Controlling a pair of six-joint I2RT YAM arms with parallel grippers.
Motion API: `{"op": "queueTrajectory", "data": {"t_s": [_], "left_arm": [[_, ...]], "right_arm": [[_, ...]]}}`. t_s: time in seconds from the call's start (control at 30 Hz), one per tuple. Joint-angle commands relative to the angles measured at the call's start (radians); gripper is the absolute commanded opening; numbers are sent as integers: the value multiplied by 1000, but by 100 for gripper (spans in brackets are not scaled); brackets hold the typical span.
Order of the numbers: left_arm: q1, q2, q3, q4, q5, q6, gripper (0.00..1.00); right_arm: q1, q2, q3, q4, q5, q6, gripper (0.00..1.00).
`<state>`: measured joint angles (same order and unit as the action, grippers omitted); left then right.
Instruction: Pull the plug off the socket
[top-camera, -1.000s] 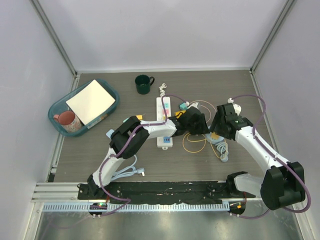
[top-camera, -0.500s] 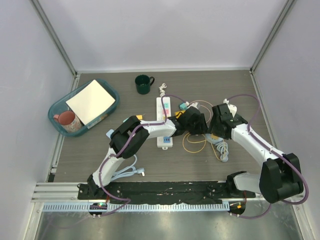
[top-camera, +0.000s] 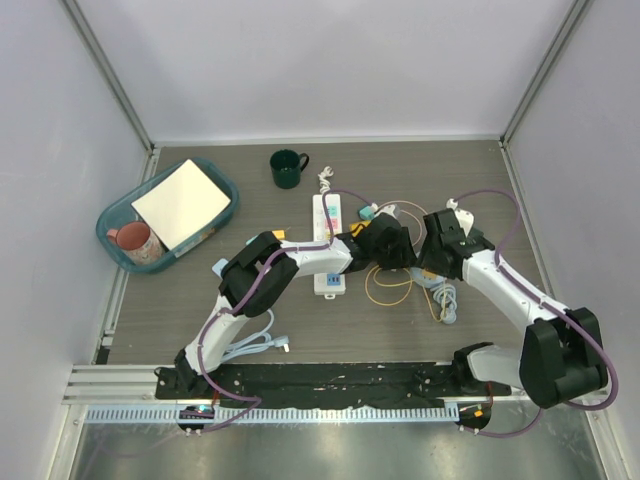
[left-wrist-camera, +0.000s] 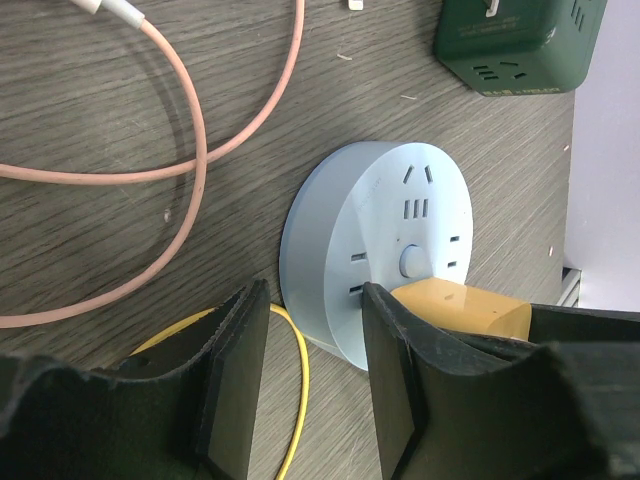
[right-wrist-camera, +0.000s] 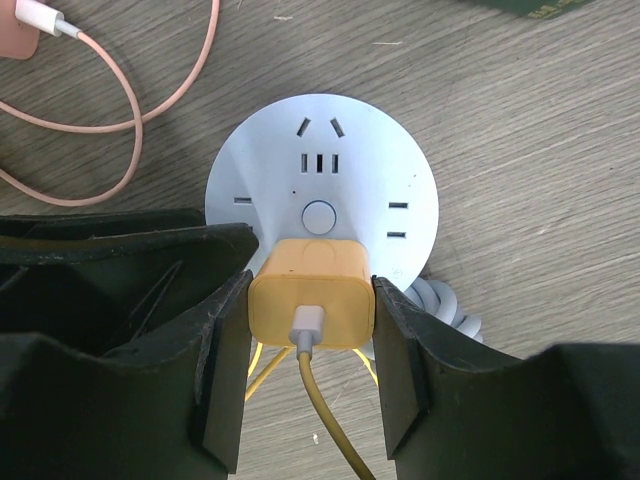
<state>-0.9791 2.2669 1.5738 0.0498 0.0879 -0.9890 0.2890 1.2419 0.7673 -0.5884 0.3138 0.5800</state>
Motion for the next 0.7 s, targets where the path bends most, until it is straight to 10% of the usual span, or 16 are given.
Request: {"op": "queueTrajectory", "data": {"t_s": [0.0,0.67], "left_arm": [[0,82,-49,-200,-31,21,47],[2,120,-43,-222,-43,18,47]], "right_arm": [[10,-65,0,67,2,0,10],[30,-53,7,78,-42,33,5]]}}
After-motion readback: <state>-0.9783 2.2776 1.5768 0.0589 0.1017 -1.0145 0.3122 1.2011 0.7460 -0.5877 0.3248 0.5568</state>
